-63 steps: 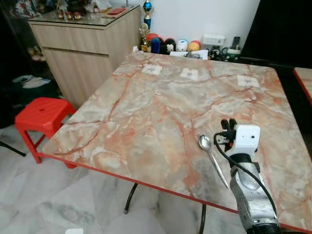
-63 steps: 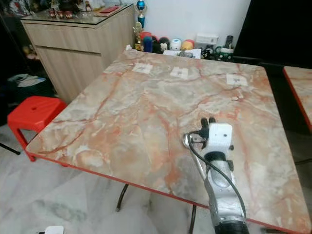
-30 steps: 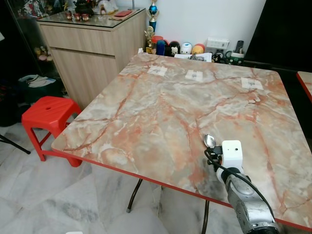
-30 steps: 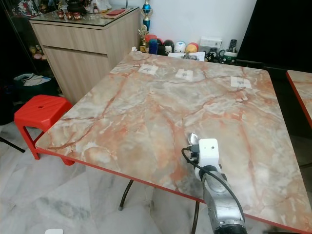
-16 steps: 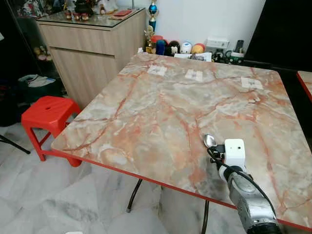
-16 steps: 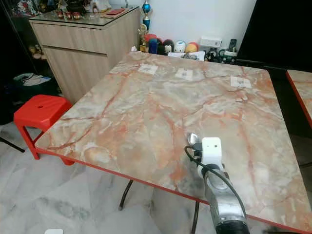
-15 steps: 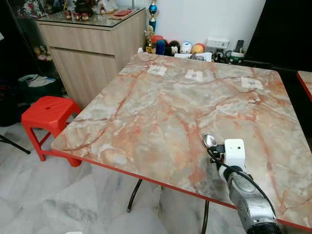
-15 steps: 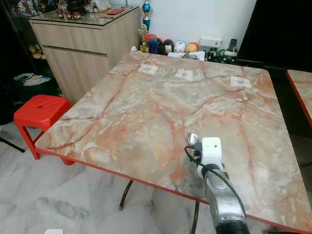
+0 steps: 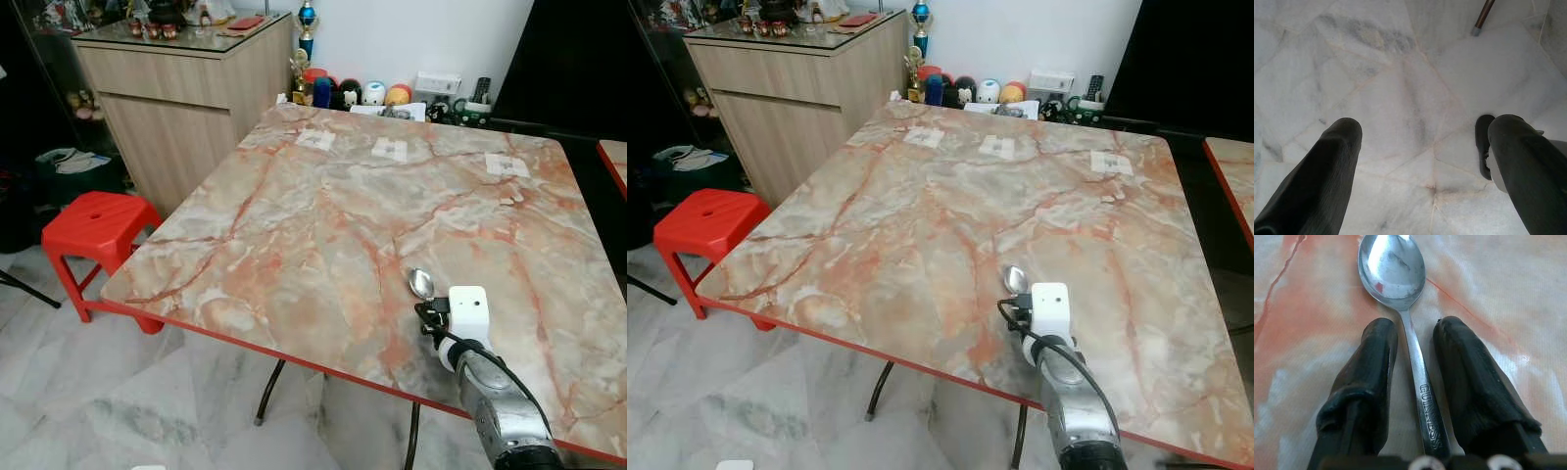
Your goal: Setting the table
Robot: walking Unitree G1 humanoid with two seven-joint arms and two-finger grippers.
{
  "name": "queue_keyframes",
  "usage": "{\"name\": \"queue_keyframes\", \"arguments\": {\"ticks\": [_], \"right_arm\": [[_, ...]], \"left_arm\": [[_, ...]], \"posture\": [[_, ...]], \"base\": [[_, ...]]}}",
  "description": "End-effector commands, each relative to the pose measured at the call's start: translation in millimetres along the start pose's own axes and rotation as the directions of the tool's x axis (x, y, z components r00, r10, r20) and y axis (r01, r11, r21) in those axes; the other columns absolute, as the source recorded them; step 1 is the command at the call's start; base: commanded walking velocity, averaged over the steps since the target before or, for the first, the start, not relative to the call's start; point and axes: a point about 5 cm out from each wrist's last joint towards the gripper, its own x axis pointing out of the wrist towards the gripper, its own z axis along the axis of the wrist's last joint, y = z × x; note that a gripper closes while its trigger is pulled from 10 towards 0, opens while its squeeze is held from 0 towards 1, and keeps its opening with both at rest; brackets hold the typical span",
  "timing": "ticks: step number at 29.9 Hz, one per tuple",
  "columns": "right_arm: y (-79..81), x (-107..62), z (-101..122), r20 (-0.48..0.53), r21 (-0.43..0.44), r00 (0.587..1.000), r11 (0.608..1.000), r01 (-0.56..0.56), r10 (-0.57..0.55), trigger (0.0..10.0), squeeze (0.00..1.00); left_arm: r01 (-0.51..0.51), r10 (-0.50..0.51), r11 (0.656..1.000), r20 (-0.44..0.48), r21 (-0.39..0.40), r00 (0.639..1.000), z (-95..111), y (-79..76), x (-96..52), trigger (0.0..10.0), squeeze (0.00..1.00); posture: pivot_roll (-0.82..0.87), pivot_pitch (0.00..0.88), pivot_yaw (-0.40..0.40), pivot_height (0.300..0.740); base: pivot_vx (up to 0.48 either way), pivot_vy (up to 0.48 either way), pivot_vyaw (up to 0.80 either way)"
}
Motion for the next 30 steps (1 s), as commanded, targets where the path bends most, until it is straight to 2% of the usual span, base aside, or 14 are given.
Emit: {"name": "queue_keyframes", "arguments": {"ticks": [1,2,3,4,5,30], "right_arm": [[-0.4,1.4,-4.0,-0.035,0.014,0.999,1.000,-0.008,0.009,10.0,0.00],[1.0,1.4,-5.9,-0.045,0.016,0.999,1.000,-0.022,0.023,10.0,0.00],[1.6,1.3,-6.5,-0.048,0.017,0.998,0.999,-0.028,0.029,5.7,0.00],[2.4,1.1,-7.8,-0.054,0.014,0.998,0.999,-0.035,0.035,2.2,0.00],[4.0,1.0,-10.0,-0.064,0.012,0.997,0.999,-0.045,0.046,0.0,0.00],[8.7,0.1,-18.2,-0.076,0.015,0.995,0.998,-0.063,0.064,0.0,0.00]], "left_arm": [[-0.001,0.001,1.000,-0.034,0.013,0.999,-8.4,2.8,-2.4,10.0,0.00],[0.000,0.001,1.000,-0.035,0.013,0.999,-8.7,2.7,-2.4,10.0,0.00],[0.000,0.000,1.000,-0.036,0.013,0.999,-8.8,2.6,-2.4,10.0,0.00],[0.001,-0.001,1.000,-0.037,0.013,0.999,-9.0,2.4,-2.5,10.0,0.00],[0.003,-0.002,1.000,-0.038,0.013,0.999,-9.3,2.1,-2.5,10.0,0.00],[0.018,-0.018,1.000,-0.046,0.002,0.999,-10.7,-1.4,-2.9,10.0,0.00]], "posture": [[0.02,0.080,-0.001,0.740],[0.02,0.080,-0.001,0.740],[0.02,0.080,-0.001,0.740],[0.02,0.081,0.000,0.740],[0.02,0.081,0.000,0.740],[0.02,0.080,-0.003,0.740]], "base": [[0.000,0.000,0.00],[0.000,0.000,0.00],[0.000,0.000,0.00],[0.000,0.000,0.00],[0.000,0.000,0.00],[0.000,0.000,0.00]]}}
